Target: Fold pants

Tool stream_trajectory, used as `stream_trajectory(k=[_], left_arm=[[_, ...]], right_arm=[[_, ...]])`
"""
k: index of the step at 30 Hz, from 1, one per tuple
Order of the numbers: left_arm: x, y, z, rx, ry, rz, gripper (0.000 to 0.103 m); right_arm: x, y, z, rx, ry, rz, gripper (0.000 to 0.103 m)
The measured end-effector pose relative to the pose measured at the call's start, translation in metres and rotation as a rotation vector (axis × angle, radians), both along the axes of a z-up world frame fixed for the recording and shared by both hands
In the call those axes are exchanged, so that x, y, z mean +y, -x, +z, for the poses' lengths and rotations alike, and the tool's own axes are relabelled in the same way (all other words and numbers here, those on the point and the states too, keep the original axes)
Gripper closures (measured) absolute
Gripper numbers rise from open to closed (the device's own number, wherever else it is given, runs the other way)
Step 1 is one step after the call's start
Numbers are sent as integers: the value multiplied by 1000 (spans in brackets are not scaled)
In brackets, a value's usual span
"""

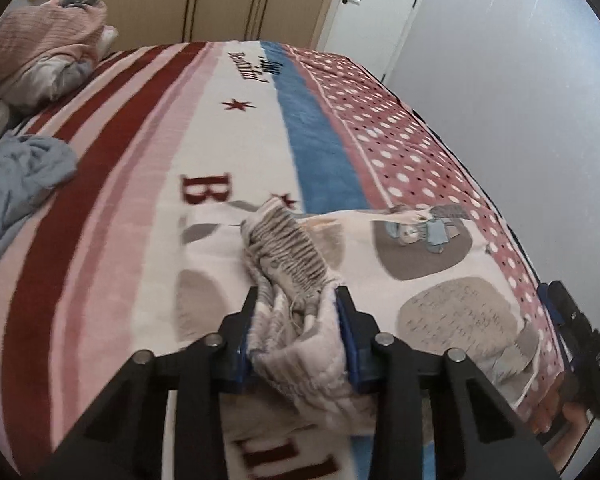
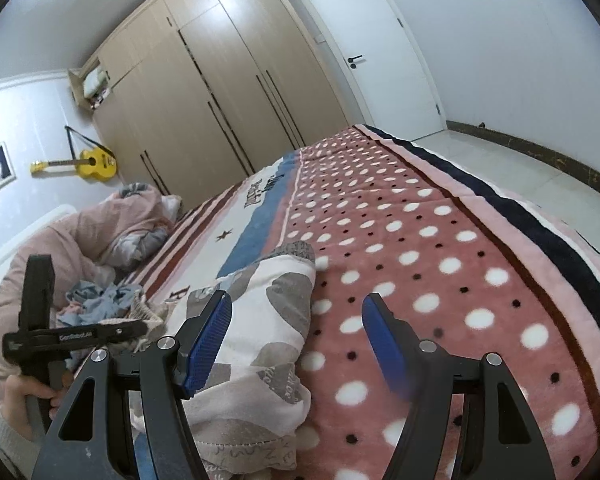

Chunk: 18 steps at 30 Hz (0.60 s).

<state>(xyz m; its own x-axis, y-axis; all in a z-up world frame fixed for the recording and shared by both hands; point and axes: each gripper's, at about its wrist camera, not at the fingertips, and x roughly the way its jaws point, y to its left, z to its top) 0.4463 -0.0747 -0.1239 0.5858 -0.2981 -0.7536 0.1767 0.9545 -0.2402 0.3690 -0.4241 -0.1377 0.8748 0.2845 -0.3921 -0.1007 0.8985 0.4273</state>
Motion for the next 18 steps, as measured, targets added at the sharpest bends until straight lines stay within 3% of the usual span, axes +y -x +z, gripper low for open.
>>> stream_trajectory(k=[4, 5, 7, 10, 15, 18], left_arm=[[20, 19, -9, 4, -8, 19, 71], [26, 23, -11, 5, -12, 31, 68], [37, 27, -14, 18, 3, 47, 54], [45, 28, -9, 29, 22, 50, 50], [55, 17, 11, 4, 146, 59, 34], [51, -1, 8, 51, 185, 51, 34]], right_arm=[[4, -1, 0, -1, 19, 8, 39], [5, -1, 0, -1, 20, 10, 39], [6, -1, 0, -3, 25, 13, 39], [7, -1, 0, -5, 29, 11, 39], [9, -2, 1, -5, 32, 20, 39], [11, -2, 2, -7, 38, 22, 39]])
